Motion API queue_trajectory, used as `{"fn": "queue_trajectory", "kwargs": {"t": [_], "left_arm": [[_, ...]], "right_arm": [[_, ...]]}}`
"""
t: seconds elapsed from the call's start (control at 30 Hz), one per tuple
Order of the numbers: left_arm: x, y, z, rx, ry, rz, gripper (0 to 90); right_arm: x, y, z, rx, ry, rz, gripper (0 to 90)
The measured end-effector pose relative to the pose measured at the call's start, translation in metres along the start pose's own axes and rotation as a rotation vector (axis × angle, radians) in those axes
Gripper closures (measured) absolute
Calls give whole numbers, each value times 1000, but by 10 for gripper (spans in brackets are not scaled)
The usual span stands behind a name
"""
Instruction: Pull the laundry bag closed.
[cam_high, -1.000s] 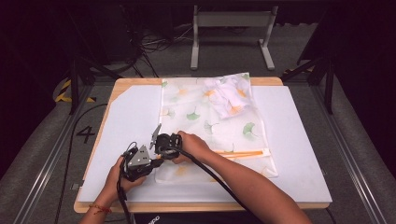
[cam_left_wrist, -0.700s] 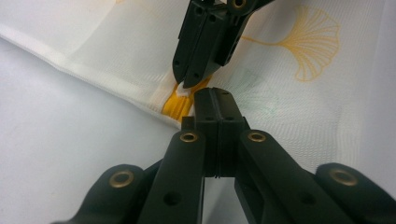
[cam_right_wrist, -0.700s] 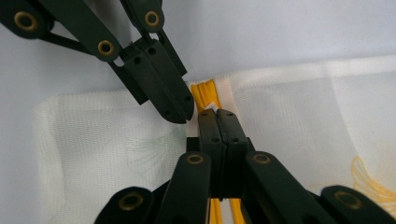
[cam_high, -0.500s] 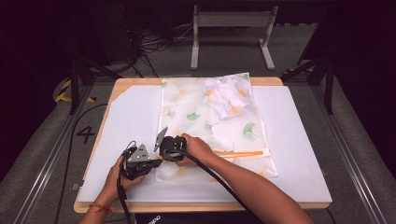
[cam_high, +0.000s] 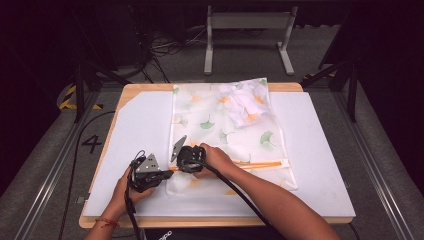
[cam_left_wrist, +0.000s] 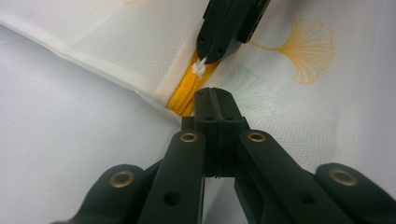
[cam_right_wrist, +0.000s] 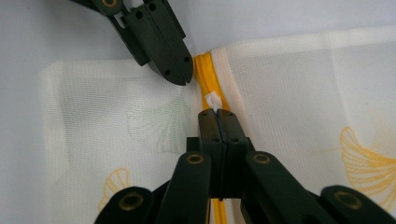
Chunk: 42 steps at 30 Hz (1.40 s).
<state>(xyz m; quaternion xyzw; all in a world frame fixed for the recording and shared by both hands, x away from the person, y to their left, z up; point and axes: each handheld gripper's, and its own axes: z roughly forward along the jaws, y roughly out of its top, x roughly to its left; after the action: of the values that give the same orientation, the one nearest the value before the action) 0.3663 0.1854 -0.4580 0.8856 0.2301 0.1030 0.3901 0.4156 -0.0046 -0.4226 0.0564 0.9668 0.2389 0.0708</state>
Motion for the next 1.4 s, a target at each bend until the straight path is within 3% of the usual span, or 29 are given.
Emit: {"fn": "queue_trajectory", "kwargs": {"t": [0.23,0.4,0.43,0.63,0.8,0.93,0.97,1.0,1.07,1.13,1.23,1.33,1.4], "left_arm": [[1,0,0,0,-5,-5,900],[2,0,0,0,-10,-6,900],[2,0,0,0,-10,-6,900],[2,0,0,0,-10,-8,900],[2,0,0,0,-10,-10,900],[2,0,0,0,-8,-15,900],[2,0,0,0,-9,-16,900],[3,0,0,0,-11,-18,900],[3,0,0,0,-14,-23,900],[3,0,0,1,-16,-29,900],[4,0,-1,-2,-15,-32,900],[2,0,-2,-6,-2,-30,900],[2,-2,-6,-41,-12,-43,900]], "right_arm": [[-4,-18,-14,27,-13,18,900],[-13,-51,-35,25,-50,69,900],[-13,-51,-35,25,-50,69,900],[-22,-130,-80,40,-113,185,900],[-23,-204,-122,23,-178,329,900],[-21,-258,-145,13,-226,436,900],[-21,-258,-145,13,-226,436,900],[-22,-277,-152,-9,-243,480,900],[-22,-283,-155,-18,-252,496,900],[-22,-297,-162,-79,-239,535,900],[-19,-302,-161,-119,-231,561,900],[-14,-298,-157,-104,-260,510,900],[-12,-296,-160,-100,-276,489,894]]}}
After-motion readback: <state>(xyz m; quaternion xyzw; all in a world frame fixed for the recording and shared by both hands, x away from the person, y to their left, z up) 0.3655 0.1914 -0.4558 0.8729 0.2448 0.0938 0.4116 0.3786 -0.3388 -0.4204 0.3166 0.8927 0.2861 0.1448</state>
